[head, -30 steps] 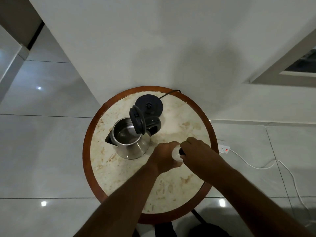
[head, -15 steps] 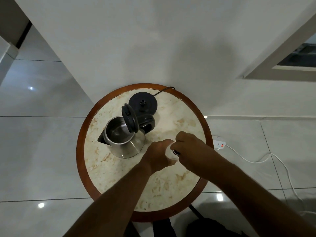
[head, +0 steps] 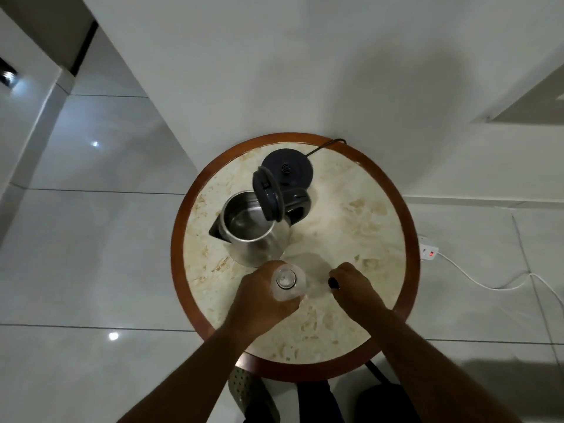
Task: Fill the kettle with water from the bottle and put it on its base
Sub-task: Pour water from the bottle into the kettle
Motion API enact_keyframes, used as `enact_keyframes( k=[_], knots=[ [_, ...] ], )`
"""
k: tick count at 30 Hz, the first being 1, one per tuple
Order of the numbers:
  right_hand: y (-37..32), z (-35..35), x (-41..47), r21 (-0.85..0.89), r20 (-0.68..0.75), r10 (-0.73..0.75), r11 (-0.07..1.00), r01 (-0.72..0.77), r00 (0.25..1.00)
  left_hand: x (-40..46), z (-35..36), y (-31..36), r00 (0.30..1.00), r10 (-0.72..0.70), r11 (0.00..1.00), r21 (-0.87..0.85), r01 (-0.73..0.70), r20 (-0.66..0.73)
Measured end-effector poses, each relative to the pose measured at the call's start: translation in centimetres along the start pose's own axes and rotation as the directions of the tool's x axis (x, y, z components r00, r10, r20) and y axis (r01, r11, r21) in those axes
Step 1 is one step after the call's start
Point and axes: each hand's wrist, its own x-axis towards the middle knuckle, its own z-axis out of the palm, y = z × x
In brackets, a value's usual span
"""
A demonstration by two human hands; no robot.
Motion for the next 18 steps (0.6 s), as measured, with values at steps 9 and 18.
enact_keyframes(
  k=[9,18],
  knots=[
    [-5.3,0.9,-0.1,0.144,0.027,0.023,0.989,-0.027,0.999,-2.0,-3.1,-2.6,0.994,-0.065,0.997,-0.053,0.06,-0.094],
    [-13.2,0.2,-3.0,0.672,-0.093,-0.133,0.723,0.161,0.987,-0.7,-8.3,-0.8,0.981,-0.173,0.969,-0.165,0.185,0.088]
  ],
)
